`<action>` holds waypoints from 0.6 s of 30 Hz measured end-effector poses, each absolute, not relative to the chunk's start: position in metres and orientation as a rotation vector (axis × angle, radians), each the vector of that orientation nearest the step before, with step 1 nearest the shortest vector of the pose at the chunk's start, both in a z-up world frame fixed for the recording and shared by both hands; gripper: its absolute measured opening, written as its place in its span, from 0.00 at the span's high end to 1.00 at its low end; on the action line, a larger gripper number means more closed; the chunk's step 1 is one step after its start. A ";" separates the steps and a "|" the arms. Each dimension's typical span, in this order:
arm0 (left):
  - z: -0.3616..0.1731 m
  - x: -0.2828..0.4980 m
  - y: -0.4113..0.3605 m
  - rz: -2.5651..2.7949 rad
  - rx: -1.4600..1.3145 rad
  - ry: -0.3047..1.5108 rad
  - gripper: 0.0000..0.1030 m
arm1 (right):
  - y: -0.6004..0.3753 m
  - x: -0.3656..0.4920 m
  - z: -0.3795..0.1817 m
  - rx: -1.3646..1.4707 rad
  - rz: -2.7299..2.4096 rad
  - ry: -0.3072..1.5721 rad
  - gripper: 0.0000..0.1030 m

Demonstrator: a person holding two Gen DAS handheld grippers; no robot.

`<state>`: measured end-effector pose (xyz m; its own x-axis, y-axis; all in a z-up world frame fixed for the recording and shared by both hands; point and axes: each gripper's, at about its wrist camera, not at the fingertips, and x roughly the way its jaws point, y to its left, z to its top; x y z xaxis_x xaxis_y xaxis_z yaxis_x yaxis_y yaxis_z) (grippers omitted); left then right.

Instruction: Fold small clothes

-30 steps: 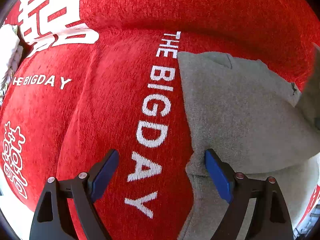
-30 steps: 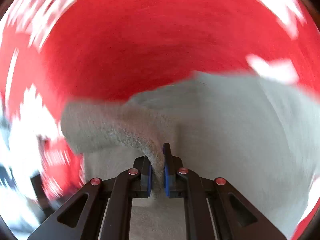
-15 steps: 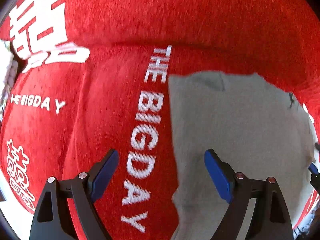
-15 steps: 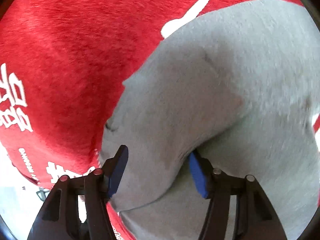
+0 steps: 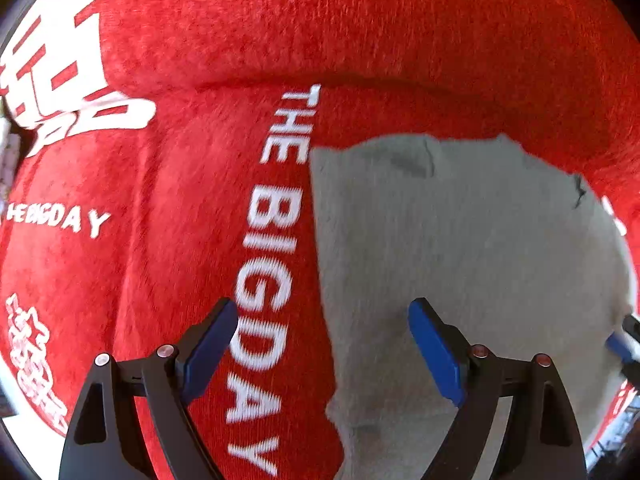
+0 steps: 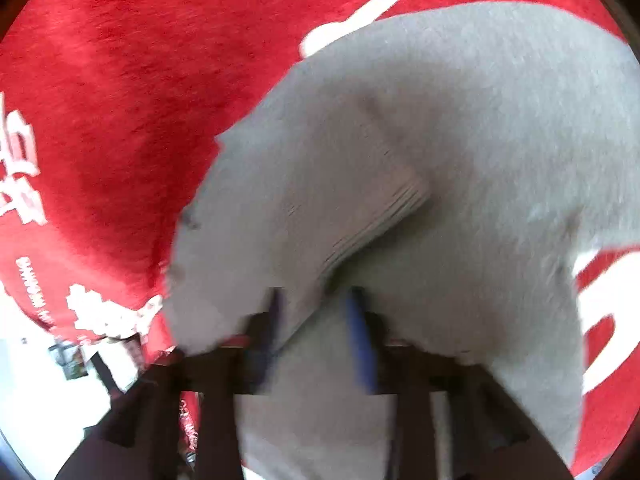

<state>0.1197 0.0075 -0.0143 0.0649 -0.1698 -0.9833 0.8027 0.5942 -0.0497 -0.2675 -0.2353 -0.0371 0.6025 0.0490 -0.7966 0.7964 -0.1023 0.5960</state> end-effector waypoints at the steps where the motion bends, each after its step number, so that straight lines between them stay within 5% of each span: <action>1: -0.017 0.124 0.003 -0.830 0.601 1.339 0.14 | -0.229 -0.263 -0.035 1.572 -0.697 0.718 0.37; 8: -0.029 0.153 -0.010 -0.870 0.559 1.428 0.15 | -0.157 -0.157 -0.054 1.727 -0.331 0.689 0.37; 11: -0.033 0.164 -0.009 -0.873 0.543 1.453 0.30 | -0.128 -0.109 -0.068 1.779 -0.268 0.685 0.38; 12: -0.031 0.168 -0.009 -0.882 0.543 1.452 0.43 | -0.123 -0.101 -0.072 1.777 -0.277 0.693 0.40; 13: -0.030 0.173 -0.009 -0.899 0.538 1.452 0.70 | -0.122 -0.090 -0.078 1.777 -0.306 0.700 0.43; 14: -0.029 0.176 -0.010 -0.934 0.523 1.463 0.84 | -0.121 -0.085 -0.082 1.778 -0.341 0.704 0.55; 15: -0.027 0.179 -0.010 -0.964 0.503 1.486 0.90 | -0.121 -0.082 -0.086 1.785 -0.377 0.707 0.69; 16: -0.025 0.181 -0.010 -0.970 0.506 1.479 0.90 | -0.121 -0.081 -0.089 1.795 -0.401 0.712 0.93; 18: -0.020 0.182 -0.008 -0.997 0.529 1.446 0.90 | -0.123 -0.081 -0.094 1.848 -0.419 0.680 0.94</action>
